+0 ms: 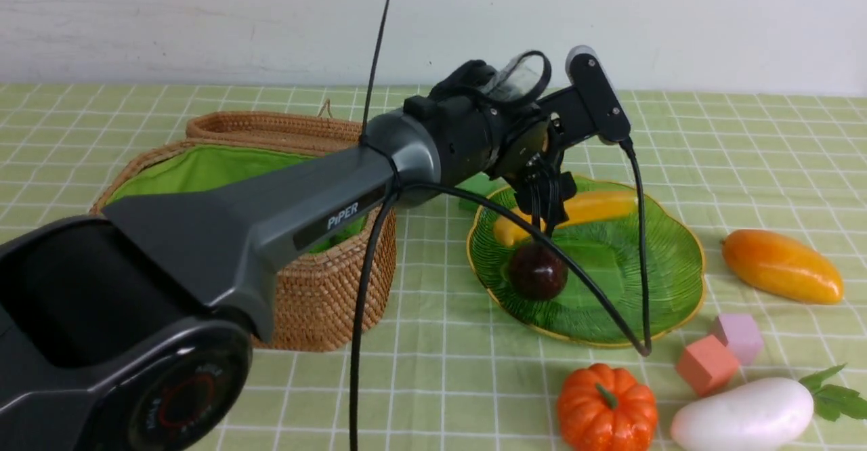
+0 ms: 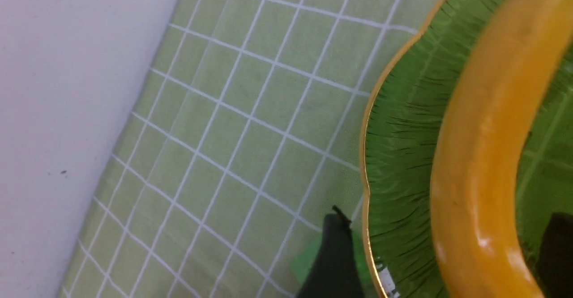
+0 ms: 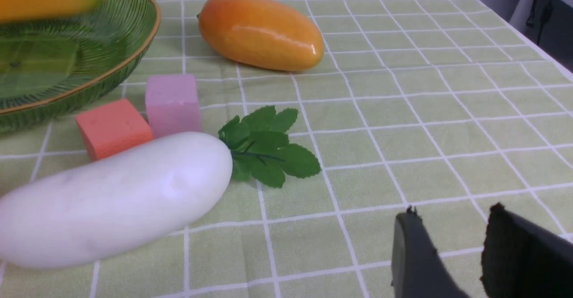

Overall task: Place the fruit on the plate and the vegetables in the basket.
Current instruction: Use the left arm to grab a banana and put it into the right plate, then use the left arm to grab a carrot and put it into the left basket

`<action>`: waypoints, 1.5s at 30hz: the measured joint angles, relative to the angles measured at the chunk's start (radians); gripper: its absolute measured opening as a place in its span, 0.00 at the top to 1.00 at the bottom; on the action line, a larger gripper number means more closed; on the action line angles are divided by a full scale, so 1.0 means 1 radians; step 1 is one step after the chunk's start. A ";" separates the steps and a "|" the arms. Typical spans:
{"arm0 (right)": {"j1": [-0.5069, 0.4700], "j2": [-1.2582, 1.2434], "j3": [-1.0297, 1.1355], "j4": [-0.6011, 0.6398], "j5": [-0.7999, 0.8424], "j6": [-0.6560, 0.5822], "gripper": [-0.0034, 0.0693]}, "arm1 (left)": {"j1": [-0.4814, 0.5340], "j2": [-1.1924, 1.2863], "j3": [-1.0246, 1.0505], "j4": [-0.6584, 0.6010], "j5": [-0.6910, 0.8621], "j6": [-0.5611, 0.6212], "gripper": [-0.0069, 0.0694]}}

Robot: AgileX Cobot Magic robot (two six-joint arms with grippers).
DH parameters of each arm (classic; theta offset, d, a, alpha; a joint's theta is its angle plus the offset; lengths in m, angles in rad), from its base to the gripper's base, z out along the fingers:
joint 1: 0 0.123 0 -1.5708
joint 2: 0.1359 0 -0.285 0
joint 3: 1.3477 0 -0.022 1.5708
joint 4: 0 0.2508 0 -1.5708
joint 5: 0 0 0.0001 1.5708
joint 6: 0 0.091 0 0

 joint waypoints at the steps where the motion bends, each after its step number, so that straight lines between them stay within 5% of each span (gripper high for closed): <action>1: 0.000 0.000 0.000 0.001 0.000 0.000 0.62 | 0.000 -0.020 0.000 -0.006 0.019 -0.002 0.13; 7: 0.000 0.000 0.000 0.001 0.000 0.000 0.62 | 0.000 -0.173 0.000 -0.070 0.239 -0.075 0.13; 12: 0.000 0.000 0.000 0.001 0.000 0.000 0.62 | 0.000 -0.391 0.000 -0.188 0.661 -0.092 0.25; 15: 0.000 0.000 0.000 0.001 0.000 0.000 0.62 | 0.000 -0.473 0.045 -0.215 0.696 -0.083 0.30; 21: 0.000 0.000 0.000 0.001 0.000 0.000 0.62 | 0.000 -0.657 0.308 -0.268 0.696 -0.039 0.41; 27: 0.000 0.000 0.000 0.001 0.000 0.000 0.62 | 0.000 -0.843 0.823 -0.306 0.687 0.003 0.48; 31: 0.000 0.000 0.000 0.001 0.000 0.000 0.62 | 0.000 -0.840 1.086 -0.307 0.535 0.038 0.48; 37: 0.000 0.000 0.000 0.001 0.000 0.000 0.62 | 0.000 -0.839 1.222 -0.307 0.312 0.057 0.41; 45: 0.000 0.000 0.000 0.001 0.000 0.000 0.62 | 0.000 -0.790 1.247 -0.244 0.111 0.057 0.18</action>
